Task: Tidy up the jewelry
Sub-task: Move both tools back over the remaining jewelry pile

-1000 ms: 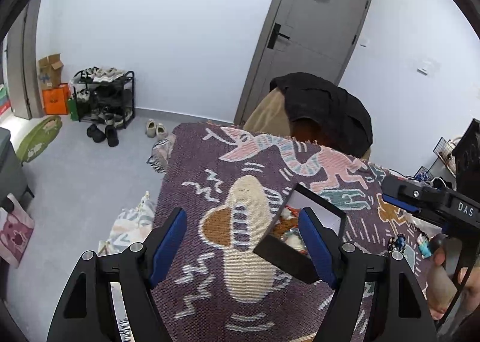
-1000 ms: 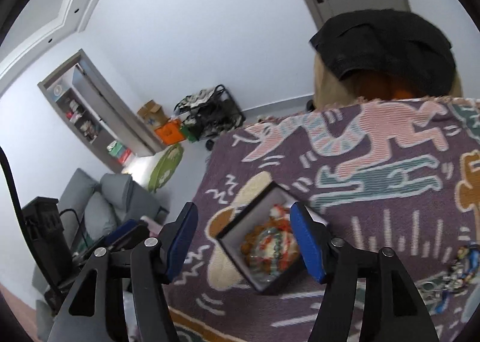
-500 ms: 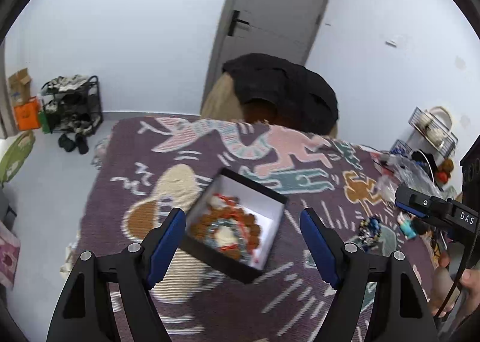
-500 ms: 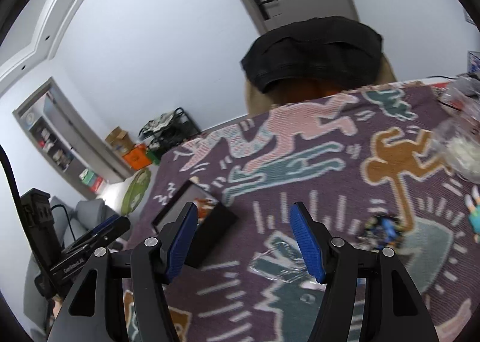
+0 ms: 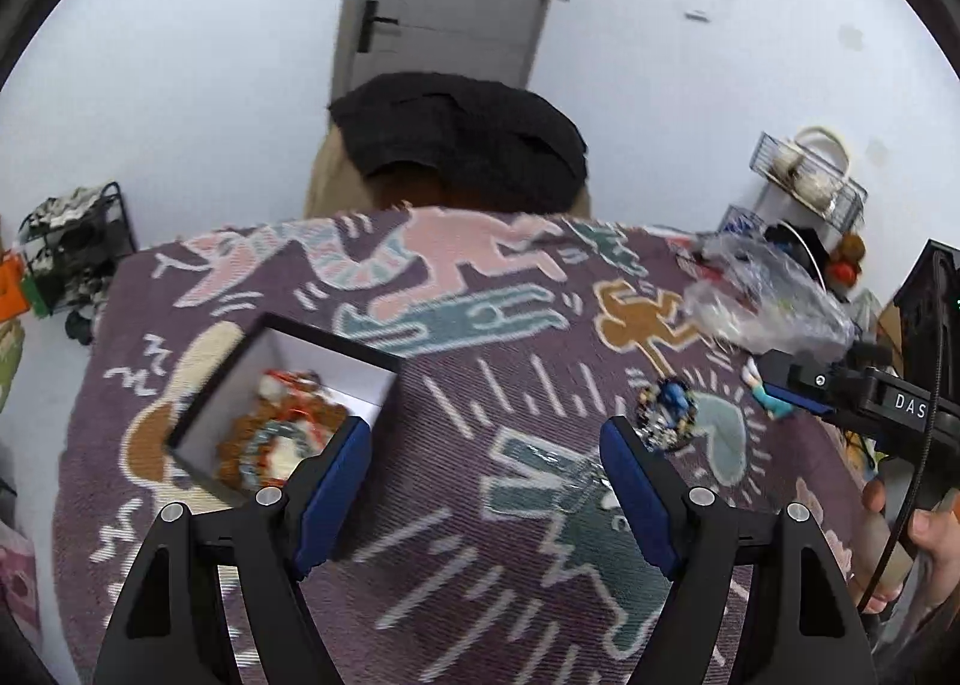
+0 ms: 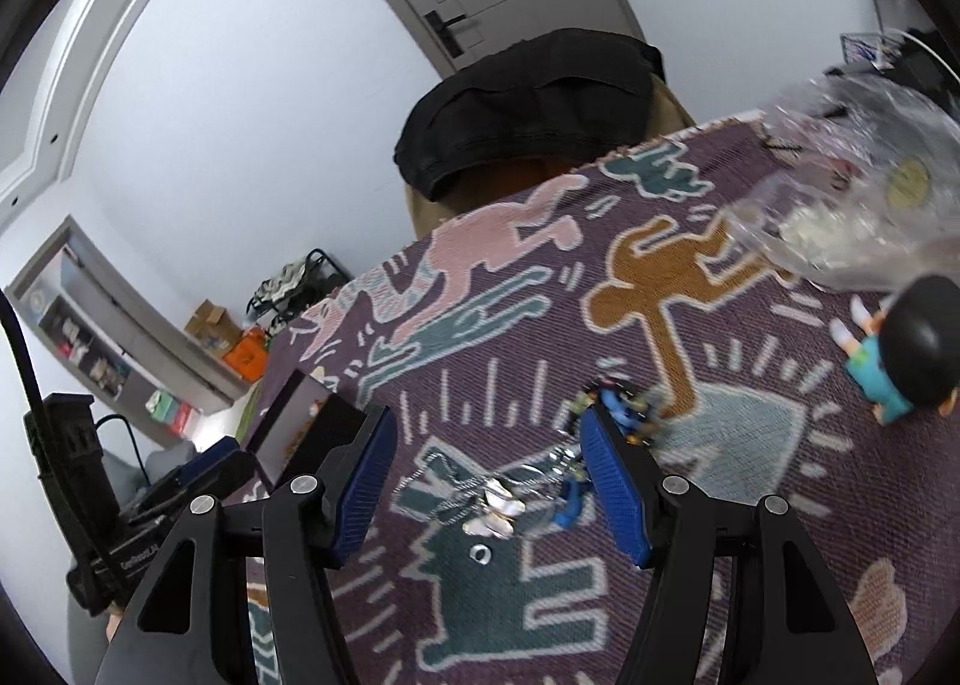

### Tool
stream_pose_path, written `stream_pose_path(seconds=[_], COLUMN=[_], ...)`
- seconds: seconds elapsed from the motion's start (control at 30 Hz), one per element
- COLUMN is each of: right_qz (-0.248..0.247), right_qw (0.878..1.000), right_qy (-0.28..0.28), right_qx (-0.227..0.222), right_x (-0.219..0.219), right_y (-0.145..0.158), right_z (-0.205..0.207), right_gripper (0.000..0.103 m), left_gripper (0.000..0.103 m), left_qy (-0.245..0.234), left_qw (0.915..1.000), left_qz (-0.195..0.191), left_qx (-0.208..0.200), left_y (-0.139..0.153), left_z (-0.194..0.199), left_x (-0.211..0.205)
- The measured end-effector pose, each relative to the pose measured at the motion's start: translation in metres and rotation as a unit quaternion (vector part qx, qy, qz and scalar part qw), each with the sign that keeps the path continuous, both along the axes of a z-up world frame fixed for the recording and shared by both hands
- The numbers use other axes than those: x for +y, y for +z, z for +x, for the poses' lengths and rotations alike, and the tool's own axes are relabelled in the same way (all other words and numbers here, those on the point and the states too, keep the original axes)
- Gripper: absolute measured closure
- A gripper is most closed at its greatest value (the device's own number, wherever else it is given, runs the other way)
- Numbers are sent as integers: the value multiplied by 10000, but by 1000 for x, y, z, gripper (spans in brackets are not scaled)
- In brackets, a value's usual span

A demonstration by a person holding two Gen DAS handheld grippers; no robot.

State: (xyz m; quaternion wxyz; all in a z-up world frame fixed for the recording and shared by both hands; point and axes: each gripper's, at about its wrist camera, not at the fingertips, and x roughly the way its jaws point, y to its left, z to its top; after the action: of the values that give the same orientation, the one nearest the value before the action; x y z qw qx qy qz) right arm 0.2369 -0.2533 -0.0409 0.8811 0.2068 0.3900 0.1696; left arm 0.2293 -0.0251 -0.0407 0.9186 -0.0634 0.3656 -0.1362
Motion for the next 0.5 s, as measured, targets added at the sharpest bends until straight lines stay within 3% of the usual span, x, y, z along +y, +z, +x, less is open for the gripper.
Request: stream_pose_path(seconds=[0.33,0.5], right_qz=[142,161], right_qw=[9993,9988], right_qy=[-239,-323], right_qx=[264,325], right_x=[-29,-40], right_y=[-32,-40], right_z=[-12,-14], right_gripper=[39,39], left_gripper=[37,38], left_qy=[-419,-507], left_qw=[9971,9931], left_qz=[305,626], left_qx=[552,852], left_y=[-40,-63], left_z=[15,22], left_x=[-45,-58])
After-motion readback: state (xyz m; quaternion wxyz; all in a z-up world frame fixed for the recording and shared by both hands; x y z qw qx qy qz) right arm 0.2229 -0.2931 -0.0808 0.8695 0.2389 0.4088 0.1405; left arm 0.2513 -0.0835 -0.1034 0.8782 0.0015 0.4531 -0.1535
